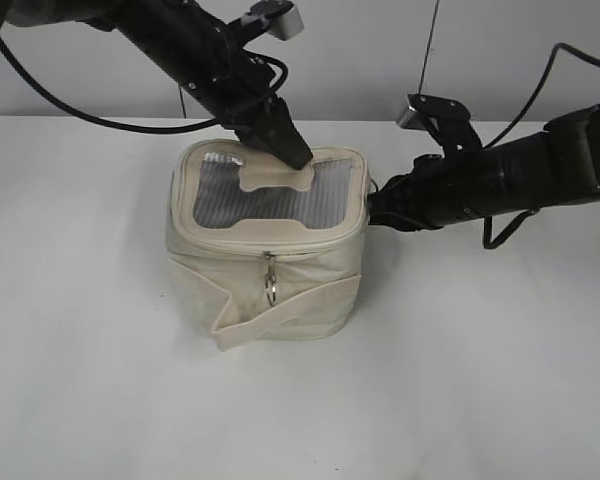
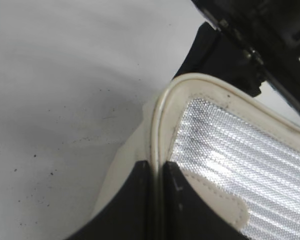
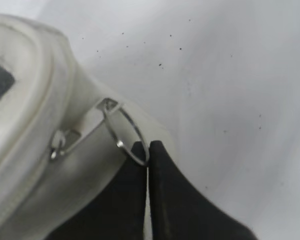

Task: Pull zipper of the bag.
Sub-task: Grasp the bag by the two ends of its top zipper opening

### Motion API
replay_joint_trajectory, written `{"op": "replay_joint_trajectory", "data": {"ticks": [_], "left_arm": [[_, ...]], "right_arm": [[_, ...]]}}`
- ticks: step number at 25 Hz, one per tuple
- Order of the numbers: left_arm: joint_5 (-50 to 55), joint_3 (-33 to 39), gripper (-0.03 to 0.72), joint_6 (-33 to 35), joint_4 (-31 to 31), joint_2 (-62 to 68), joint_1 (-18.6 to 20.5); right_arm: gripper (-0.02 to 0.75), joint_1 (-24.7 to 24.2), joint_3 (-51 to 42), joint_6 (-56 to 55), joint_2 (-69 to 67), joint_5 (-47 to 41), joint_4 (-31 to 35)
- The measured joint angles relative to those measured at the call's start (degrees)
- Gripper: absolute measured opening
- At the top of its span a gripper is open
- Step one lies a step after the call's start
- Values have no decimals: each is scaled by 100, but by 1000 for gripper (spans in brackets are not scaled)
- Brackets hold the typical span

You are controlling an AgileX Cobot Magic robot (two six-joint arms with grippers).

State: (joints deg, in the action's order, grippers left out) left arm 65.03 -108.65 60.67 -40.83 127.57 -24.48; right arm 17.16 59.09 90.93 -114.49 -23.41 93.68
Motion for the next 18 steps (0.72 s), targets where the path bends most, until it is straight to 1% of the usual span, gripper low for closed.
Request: {"op": "replay_joint_trajectory", "data": {"ticks": [9, 14, 18], "left_arm": [[-15, 0, 47, -139, 7, 0, 0], [-21, 0, 47, -294, 12, 0, 0], [-33, 0, 47, -330, 18, 0, 0]], "right_arm": [[8, -7, -1106, 170, 746, 94, 6], [8, -7, -1486, 222, 1133, 50, 1], [8, -7, -1582, 254, 1240, -78, 70]]}}
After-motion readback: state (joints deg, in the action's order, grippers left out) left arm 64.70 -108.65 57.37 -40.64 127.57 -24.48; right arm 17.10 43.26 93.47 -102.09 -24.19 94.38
